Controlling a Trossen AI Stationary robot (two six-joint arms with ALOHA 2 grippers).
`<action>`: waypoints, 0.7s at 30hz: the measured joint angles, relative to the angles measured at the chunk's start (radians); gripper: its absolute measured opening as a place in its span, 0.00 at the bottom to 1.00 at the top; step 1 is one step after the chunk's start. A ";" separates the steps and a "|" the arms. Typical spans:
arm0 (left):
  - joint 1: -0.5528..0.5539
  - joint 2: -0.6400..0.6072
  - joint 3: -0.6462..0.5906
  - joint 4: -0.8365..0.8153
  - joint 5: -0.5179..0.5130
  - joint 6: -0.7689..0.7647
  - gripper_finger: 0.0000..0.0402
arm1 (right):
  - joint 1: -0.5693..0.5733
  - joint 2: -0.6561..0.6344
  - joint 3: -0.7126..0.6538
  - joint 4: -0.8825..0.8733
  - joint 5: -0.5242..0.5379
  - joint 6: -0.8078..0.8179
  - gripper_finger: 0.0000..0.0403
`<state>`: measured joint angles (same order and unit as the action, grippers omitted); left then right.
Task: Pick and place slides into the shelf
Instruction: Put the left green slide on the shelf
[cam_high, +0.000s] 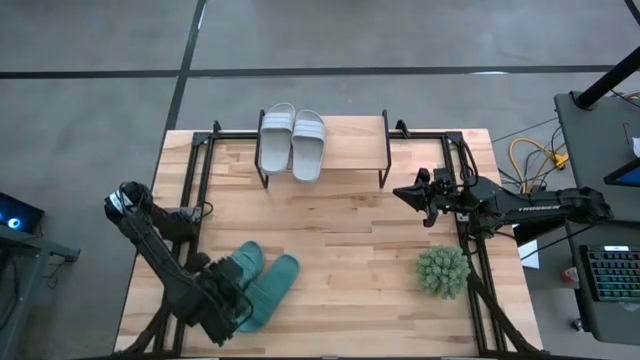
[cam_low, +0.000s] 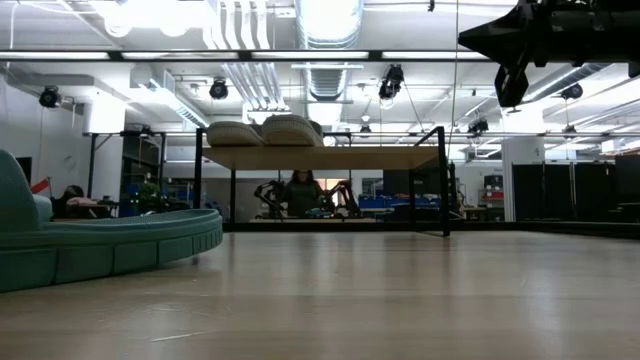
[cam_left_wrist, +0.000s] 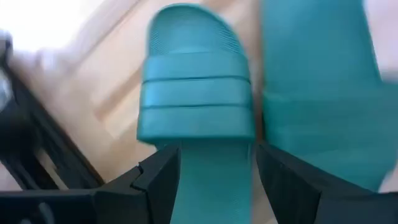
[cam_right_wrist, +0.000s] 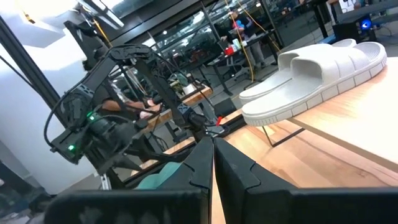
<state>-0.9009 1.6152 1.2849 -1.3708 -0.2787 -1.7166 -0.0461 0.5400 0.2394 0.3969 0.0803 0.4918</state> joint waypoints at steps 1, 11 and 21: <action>-0.002 0.006 0.006 0.000 0.006 0.094 0.48 | 0.000 0.000 0.000 0.000 0.000 -0.002 0.02; -0.008 0.113 0.013 -0.144 0.059 0.482 0.48 | 0.000 0.000 0.000 -0.001 0.000 0.002 0.02; -0.070 0.150 0.012 -0.122 -0.084 0.545 0.48 | 0.000 0.000 0.000 -0.001 0.000 0.005 0.02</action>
<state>-0.9711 1.7649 1.2972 -1.4931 -0.3631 -1.1718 -0.0462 0.5401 0.2394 0.3963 0.0803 0.4973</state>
